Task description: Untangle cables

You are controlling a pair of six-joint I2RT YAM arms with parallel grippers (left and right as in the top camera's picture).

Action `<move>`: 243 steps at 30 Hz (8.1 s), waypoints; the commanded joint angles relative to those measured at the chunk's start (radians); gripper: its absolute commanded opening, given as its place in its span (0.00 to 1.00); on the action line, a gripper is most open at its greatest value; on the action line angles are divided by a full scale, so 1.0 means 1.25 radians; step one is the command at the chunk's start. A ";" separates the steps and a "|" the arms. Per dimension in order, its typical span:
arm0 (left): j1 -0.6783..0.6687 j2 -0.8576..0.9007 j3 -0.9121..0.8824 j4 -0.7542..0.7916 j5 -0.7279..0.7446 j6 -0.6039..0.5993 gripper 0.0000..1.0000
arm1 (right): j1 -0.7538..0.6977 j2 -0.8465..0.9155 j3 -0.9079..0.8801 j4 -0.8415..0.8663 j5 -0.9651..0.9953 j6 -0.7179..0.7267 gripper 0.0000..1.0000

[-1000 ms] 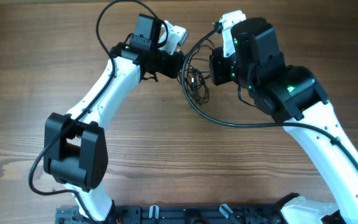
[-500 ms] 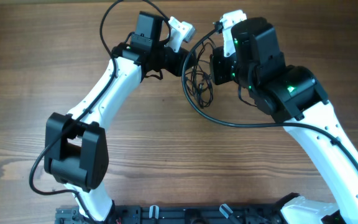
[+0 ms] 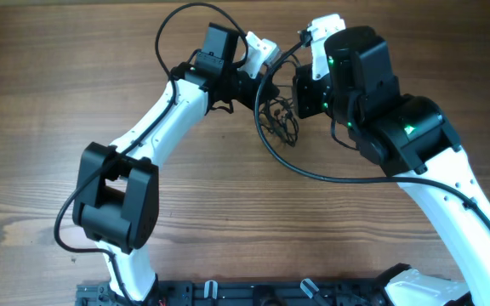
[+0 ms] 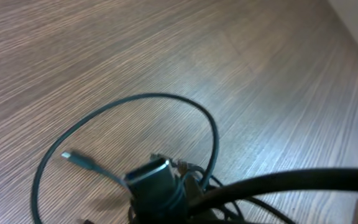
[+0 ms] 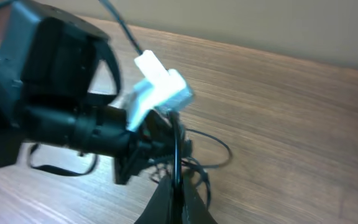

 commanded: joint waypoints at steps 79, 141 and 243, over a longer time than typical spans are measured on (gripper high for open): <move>0.198 -0.213 -0.001 -0.211 -0.027 -0.037 0.90 | -0.119 0.172 -0.099 0.283 -0.329 0.008 0.04; -0.021 0.001 -0.001 -0.081 0.267 0.209 0.04 | -0.192 -0.038 -0.099 0.221 -0.157 0.089 0.04; 0.018 -0.050 -0.001 -0.099 0.165 0.088 1.00 | -0.293 0.074 -0.031 -0.019 -0.253 -0.054 0.04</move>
